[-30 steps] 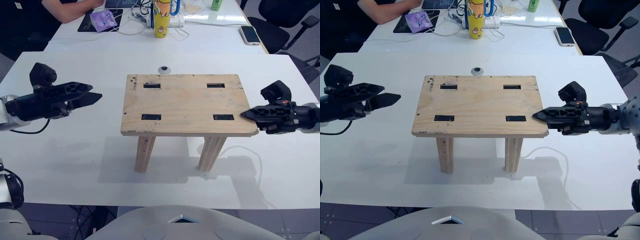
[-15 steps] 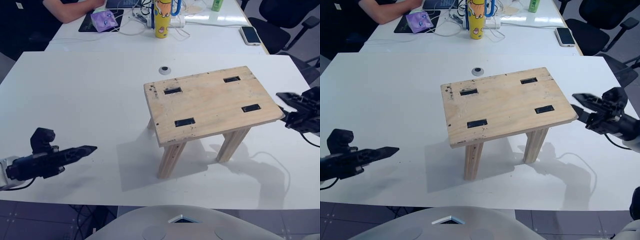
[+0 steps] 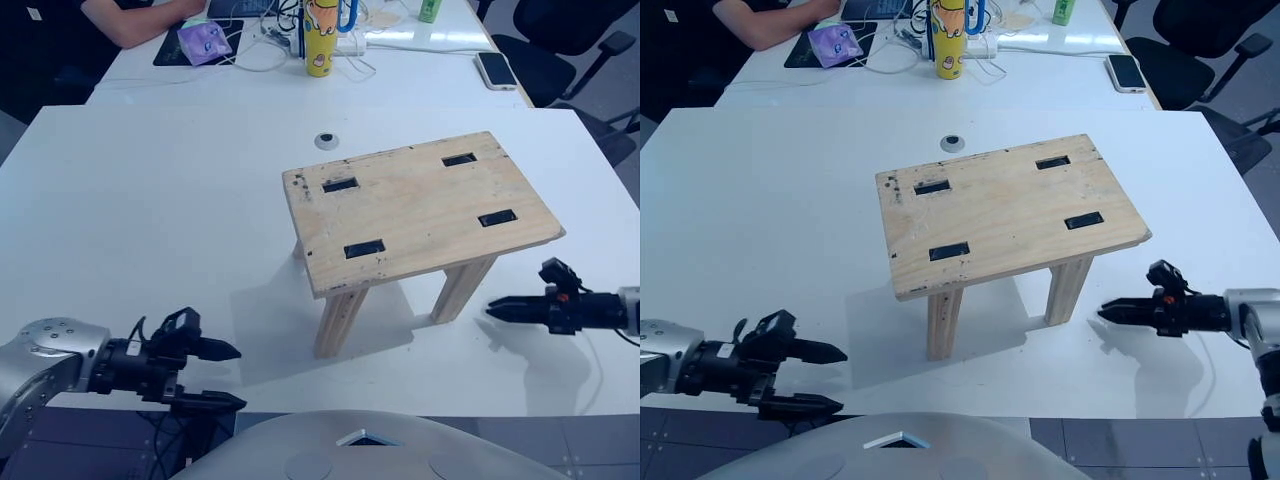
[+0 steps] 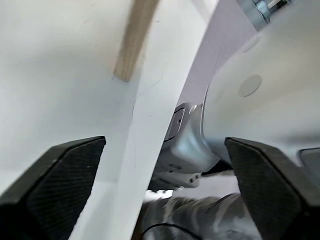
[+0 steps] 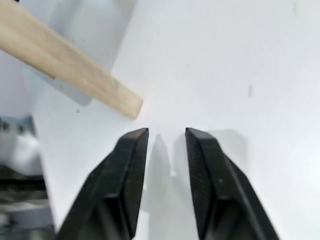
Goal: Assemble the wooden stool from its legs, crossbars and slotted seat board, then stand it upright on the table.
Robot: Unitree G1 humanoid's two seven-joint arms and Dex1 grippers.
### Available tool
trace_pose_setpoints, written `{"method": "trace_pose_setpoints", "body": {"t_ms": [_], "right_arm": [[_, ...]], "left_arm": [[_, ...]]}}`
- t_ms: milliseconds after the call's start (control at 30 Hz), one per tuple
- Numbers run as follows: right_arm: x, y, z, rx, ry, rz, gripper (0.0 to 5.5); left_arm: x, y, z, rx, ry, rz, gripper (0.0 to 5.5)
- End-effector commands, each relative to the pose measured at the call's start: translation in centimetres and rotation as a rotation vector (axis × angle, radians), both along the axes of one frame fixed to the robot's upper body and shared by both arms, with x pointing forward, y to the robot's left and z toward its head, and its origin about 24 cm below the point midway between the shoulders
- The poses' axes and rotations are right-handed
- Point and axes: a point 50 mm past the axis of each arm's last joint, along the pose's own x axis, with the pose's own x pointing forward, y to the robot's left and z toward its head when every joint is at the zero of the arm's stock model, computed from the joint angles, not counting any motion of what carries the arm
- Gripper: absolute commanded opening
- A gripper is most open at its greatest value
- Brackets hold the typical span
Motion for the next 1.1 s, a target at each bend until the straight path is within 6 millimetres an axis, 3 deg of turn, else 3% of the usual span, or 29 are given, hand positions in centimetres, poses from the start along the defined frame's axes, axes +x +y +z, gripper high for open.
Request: {"method": "trace_pose_setpoints", "body": {"t_ms": [33,167,333,567,800,1100], "right_arm": [[0.9,1.6,0.4,-0.009,-0.039,0.140,0.62],[0.1,3.1,0.8,-0.020,0.016,0.292,0.00],[0.7,6.1,1.3,0.038,-0.021,0.367,0.00],[0.9,10.1,0.8,0.165,-0.048,0.333,0.00],[0.7,12.1,0.5,0.258,-0.061,0.267,0.00],[3.5,14.8,0.4,0.275,-0.180,0.233,0.00]], "left_arm": [[0.7,-1.3,0.6,0.039,-0.094,-0.094,3.71],[1.7,-2.3,1.6,0.017,-0.148,-0.156,3.06],[2.0,-5.1,2.0,-0.084,-0.174,-0.205,2.34],[2.4,-5.3,1.1,-0.062,-0.195,-0.144,1.10],[4.8,-4.7,0.0,0.001,-0.341,-0.007,0.01],[6.4,-5.6,-0.4,-0.020,-0.410,0.105,0.01]]}}
